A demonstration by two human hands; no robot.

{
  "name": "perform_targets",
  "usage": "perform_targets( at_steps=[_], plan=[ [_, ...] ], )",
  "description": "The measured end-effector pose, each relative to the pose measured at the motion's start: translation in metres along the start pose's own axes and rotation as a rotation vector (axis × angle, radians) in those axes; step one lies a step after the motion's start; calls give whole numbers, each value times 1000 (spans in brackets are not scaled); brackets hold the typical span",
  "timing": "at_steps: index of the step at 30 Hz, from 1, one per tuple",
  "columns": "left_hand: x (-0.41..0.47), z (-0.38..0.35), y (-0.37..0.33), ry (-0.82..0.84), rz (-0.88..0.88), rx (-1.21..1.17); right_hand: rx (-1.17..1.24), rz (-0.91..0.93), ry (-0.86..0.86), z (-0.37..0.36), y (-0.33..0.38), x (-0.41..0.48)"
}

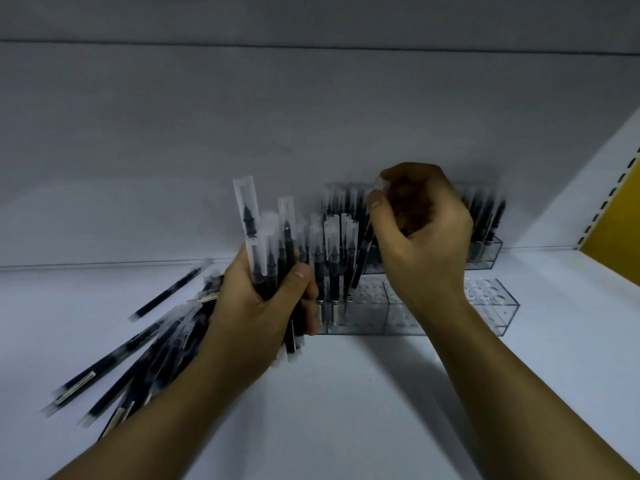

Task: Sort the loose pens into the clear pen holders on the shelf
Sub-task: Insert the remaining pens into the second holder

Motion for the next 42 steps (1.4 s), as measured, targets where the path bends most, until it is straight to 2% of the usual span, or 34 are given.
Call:
perform_targets(
  at_steps=[7,16,22,30,34,38,42],
  plan=[
    [-1,-2,-11,-3,10,16,16,28,22,-2,3,-1],
    [-1,3,-12,-94,-8,5,-37,27,27,0,1,0],
    [1,5,-13,-125,-15,5,-82,73,192,-12,1,-4],
    [1,6,-13,-124,-6,-10,-164,131,308,-13,-1,-2],
    [1,6,-12,-111,4,-10,-242,225,365,-16,1,-4],
    [-1,4,-14,-82,15,13,-239,237,283,-14,2,-4],
    [-1,0,-15,-25,17,52,56,85,181,-8,7,-4]
  ],
)
Point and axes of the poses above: each hand's wrist, its own x-axis towards the middle knuckle, its own z-axis out of the back of the hand, y = z × x, the point moved 4 cm from there along x, towards the middle knuckle, and after that the axes turned 10 degrees about y, right-handed, at the moved point
